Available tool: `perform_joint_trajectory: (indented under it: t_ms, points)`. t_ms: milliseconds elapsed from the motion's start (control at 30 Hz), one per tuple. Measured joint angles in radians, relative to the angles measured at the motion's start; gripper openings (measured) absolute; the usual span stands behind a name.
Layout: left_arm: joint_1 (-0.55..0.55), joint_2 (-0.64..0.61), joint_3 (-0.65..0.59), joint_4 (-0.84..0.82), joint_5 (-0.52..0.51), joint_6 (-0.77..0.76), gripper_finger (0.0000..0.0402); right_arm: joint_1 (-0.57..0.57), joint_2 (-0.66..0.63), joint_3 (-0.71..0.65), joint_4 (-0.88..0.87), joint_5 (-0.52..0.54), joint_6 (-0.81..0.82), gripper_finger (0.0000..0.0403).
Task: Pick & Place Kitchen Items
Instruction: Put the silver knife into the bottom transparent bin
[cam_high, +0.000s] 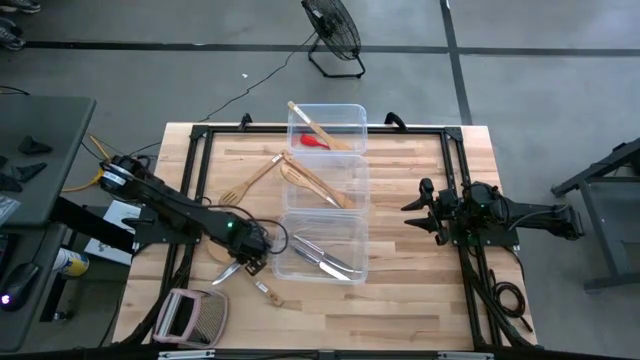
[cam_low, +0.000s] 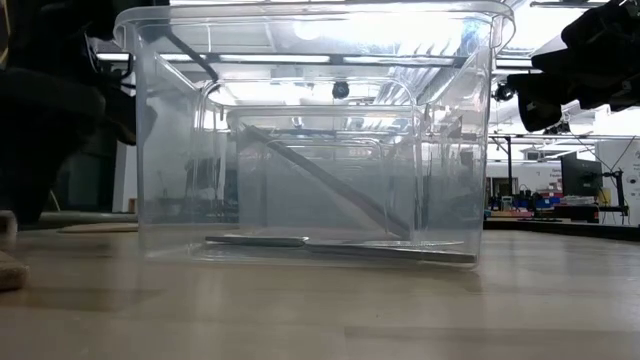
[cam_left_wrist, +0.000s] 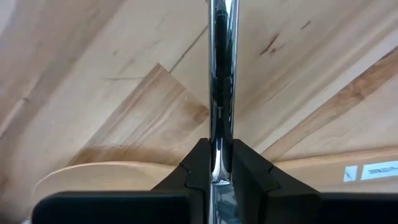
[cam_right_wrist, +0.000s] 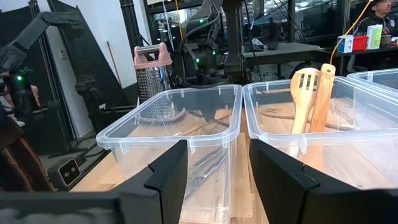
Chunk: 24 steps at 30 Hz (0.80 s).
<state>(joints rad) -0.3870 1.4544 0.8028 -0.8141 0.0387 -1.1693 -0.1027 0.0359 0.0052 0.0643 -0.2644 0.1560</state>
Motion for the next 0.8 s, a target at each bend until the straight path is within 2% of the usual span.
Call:
perform_joint_trajectory:
  t_ms: [800]
  points:
    - [0.000, -0.347, 0.001, -0.141, -0.165, -0.092, 0.0038, 0.000, 0.000, 0.000, 0.000, 0.000, 0.000, 0.0165]
